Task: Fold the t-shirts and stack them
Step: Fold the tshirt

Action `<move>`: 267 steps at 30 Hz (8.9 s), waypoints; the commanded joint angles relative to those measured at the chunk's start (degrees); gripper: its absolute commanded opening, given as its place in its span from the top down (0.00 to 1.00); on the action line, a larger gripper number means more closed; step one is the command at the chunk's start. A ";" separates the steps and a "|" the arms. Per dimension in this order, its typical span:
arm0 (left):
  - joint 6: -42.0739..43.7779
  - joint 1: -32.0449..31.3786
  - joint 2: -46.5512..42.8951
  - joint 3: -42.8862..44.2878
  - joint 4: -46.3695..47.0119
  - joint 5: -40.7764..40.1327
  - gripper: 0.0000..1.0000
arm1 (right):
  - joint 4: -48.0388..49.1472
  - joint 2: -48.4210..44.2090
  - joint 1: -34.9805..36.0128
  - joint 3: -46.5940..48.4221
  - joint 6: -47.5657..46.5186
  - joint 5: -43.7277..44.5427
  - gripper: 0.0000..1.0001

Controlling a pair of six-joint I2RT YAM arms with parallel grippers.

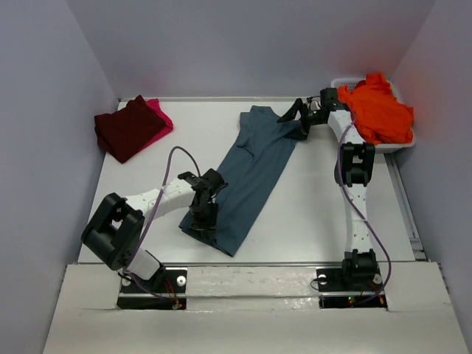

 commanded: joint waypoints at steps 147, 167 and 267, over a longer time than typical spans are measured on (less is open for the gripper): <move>16.06 28.85 61.66 72.29 22.92 29.10 0.28 | -10.45 -43.16 37.41 -60.81 -13.31 20.96 0.00; 16.77 24.98 30.12 50.13 23.55 16.81 0.23 | 4.83 -63.98 37.41 -76.52 -1.63 16.32 0.00; -19.44 17.86 -20.43 -30.29 31.36 20.92 0.25 | 46.77 -67.59 36.89 -116.70 22.46 19.12 0.10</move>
